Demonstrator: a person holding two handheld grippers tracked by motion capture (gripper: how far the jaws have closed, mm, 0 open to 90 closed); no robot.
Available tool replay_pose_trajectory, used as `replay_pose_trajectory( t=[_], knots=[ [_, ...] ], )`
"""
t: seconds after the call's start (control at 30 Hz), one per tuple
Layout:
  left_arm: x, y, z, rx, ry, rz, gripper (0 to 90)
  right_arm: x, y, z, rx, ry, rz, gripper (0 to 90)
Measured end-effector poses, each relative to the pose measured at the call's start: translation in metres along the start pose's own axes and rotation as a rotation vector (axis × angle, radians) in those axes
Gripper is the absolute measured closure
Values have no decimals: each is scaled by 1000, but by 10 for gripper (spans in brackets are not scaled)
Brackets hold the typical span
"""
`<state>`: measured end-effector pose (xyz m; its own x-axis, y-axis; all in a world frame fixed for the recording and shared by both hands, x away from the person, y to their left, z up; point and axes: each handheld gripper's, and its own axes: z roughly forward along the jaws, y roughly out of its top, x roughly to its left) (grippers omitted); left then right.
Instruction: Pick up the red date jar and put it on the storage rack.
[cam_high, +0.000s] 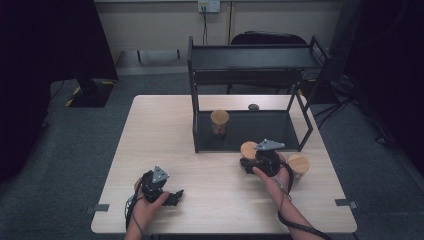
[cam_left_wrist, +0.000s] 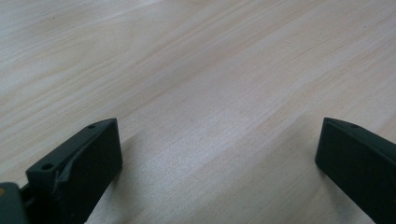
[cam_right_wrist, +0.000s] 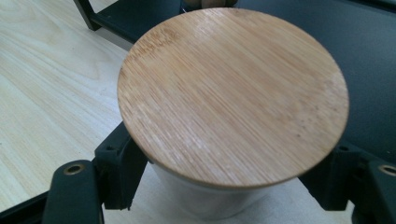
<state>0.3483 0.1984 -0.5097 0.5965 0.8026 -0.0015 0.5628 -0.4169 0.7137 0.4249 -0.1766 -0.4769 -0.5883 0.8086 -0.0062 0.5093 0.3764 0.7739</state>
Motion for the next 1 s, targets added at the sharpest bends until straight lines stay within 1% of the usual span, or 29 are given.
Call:
replay_pose_trajectory(
  t=[0.37,0.47,0.57,0.7,0.93,1.0],
  knots=[
    [0,0,0,0,0,0,1,-2,11,-4,0,7,-6,253],
    [0,0,0,1,0,0,1,-3,14,-6,-2,9,0,253],
    [0,0,0,1,1,0,1,-3,17,-7,-2,5,-9,253],
    [0,0,0,0,0,0,1,-5,21,-6,0,11,7,253],
    [0,0,0,0,0,0,1,-4,28,-6,-2,-1,-14,253],
    [0,0,0,1,0,0,1,-4,30,-5,-6,6,-6,253]
  ],
)
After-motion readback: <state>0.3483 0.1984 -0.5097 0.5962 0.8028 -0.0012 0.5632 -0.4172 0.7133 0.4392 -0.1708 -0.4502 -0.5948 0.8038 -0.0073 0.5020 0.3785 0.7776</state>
